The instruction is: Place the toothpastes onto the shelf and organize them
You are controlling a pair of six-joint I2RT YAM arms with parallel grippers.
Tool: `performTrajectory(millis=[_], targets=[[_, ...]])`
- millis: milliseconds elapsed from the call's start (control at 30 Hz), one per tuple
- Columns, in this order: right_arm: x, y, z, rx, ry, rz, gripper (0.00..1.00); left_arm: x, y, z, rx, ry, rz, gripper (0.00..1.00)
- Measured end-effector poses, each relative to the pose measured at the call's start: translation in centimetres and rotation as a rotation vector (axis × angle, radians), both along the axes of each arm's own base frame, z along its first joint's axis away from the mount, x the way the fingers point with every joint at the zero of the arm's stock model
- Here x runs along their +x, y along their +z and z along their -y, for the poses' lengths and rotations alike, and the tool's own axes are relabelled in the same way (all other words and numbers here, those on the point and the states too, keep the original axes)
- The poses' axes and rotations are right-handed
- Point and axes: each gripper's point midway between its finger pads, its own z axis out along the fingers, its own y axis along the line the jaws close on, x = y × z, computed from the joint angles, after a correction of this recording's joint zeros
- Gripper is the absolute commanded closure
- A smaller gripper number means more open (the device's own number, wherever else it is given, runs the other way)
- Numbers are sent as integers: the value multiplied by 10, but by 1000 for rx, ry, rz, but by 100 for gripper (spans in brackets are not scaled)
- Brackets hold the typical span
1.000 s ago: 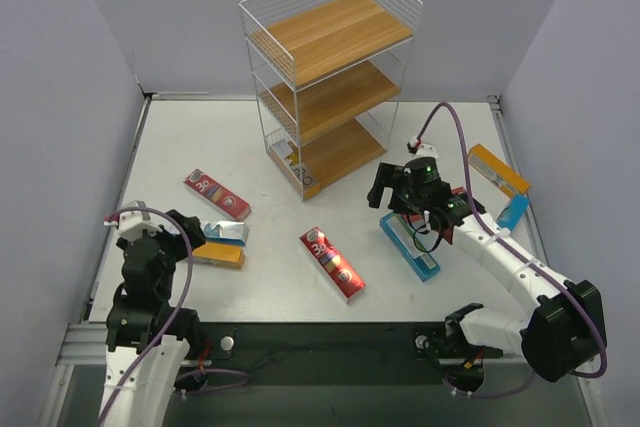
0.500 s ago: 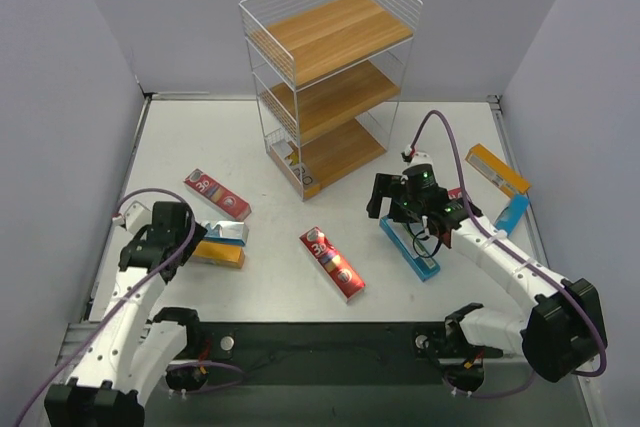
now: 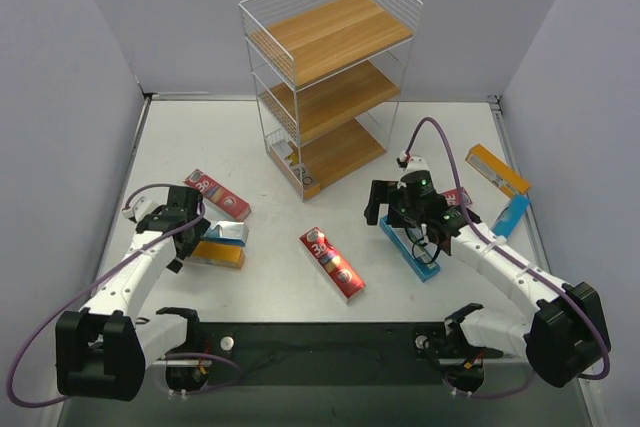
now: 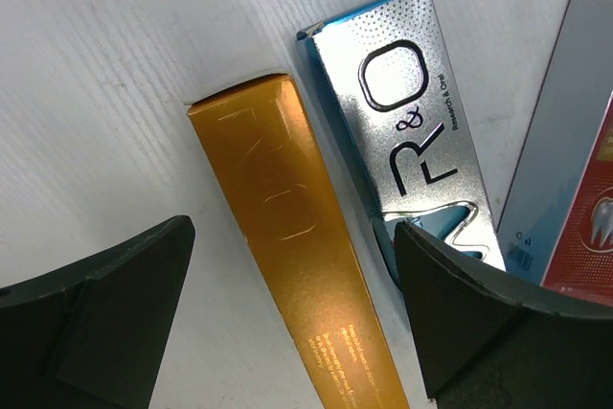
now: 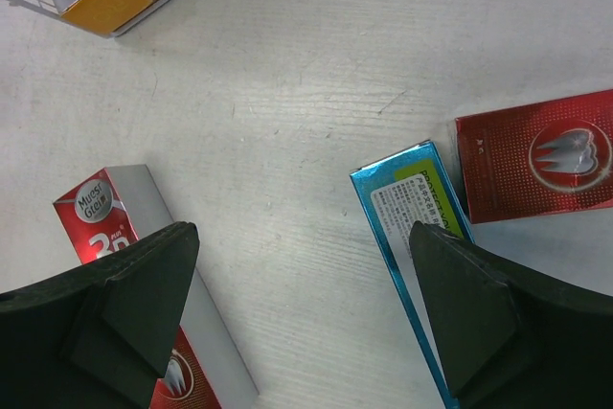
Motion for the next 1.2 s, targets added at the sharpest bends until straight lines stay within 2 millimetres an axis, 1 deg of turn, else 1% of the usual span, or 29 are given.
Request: performTrajectory(millis=[100,267,333,433,500,567,700,833,1100,1200], targets=[[1,2,-4,1,16,13,0,4,-6,-1,6,15,2,3],[-2,-3,-4,-1,22,8,1,2,-14,-3,14,27,-13,4],[-3,-5,-4,0,25,4,1,2,-15,-3,9,34,-4,7],[-3,-5,-4,2,27,3,1,1,-15,-2,0,47,9,8],[-3,-5,-5,4,28,2,1,-4,-15,-2,-5,55,14,9],[-3,-5,-5,7,30,2,1,-12,-16,-3,-8,67,6,9],[-3,-4,-6,12,32,5,1,-21,-11,-4,-16,77,26,10],[-3,-4,-7,15,34,6,1,-22,-7,-4,-21,82,50,10],[-3,-4,-8,17,36,7,1,-22,-20,-6,-17,97,0,11],[-5,-7,-8,17,42,2,2,-19,-25,-6,-14,102,-13,19]])
